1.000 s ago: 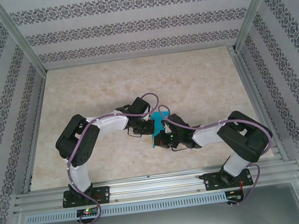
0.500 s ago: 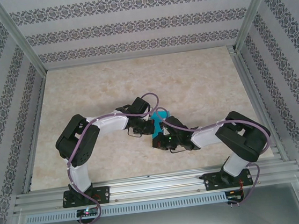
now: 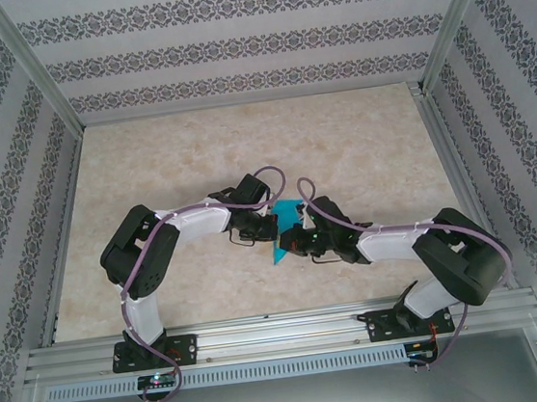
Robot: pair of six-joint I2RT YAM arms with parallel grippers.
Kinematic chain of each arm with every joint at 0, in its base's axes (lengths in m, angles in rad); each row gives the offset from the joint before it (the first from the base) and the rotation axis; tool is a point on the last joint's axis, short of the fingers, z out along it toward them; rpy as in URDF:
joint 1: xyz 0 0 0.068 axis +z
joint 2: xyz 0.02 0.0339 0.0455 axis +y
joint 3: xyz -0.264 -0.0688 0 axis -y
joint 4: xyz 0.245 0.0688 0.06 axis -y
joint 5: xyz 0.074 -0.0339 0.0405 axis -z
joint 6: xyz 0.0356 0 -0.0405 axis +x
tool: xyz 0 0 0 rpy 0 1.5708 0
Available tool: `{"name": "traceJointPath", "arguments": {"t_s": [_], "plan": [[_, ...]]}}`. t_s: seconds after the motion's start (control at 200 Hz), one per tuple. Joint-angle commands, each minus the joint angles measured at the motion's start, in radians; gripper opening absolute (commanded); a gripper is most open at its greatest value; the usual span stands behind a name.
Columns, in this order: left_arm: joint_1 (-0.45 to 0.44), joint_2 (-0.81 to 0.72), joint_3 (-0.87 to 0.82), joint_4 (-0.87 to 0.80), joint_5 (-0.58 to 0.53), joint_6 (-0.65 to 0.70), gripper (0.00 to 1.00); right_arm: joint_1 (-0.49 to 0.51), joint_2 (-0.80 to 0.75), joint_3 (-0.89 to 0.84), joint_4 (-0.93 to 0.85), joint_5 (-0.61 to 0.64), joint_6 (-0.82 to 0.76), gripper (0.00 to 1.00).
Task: Fold a paper plane with a square sheet of paper (pick it up from the middle)
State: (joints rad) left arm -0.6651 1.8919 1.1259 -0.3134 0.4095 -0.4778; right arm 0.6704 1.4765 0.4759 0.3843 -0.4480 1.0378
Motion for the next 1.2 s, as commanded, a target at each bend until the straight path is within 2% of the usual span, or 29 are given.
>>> {"name": "traceJointPath", "arguments": {"t_s": [0.0,0.535,0.615,0.769,0.874,1.079,1.194], "plan": [[0.010,0.032,0.010,-0.056,-0.013,0.019,0.02,-0.023,0.025,0.022,0.004,-0.053,-0.027,0.05],[0.010,0.044,0.012,-0.069,-0.010,0.028,0.02,-0.031,0.199,0.001,0.008,-0.001,-0.043,0.04],[0.010,0.046,0.012,-0.073,-0.011,0.031,0.02,-0.033,0.174,-0.002,0.032,-0.021,-0.032,0.05],[0.010,0.048,0.018,-0.080,-0.014,0.033,0.02,-0.062,0.049,0.014,-0.027,-0.035,-0.060,0.06],[0.010,0.046,0.023,-0.085,-0.015,0.032,0.02,-0.091,0.017,0.018,-0.052,-0.056,-0.084,0.06],[0.010,0.049,0.025,-0.082,-0.013,0.031,0.02,-0.127,0.076,0.023,-0.026,-0.090,-0.091,0.06],[0.010,0.048,0.026,-0.084,-0.011,0.031,0.02,-0.130,0.110,0.026,-0.061,-0.050,-0.109,0.06]]}}
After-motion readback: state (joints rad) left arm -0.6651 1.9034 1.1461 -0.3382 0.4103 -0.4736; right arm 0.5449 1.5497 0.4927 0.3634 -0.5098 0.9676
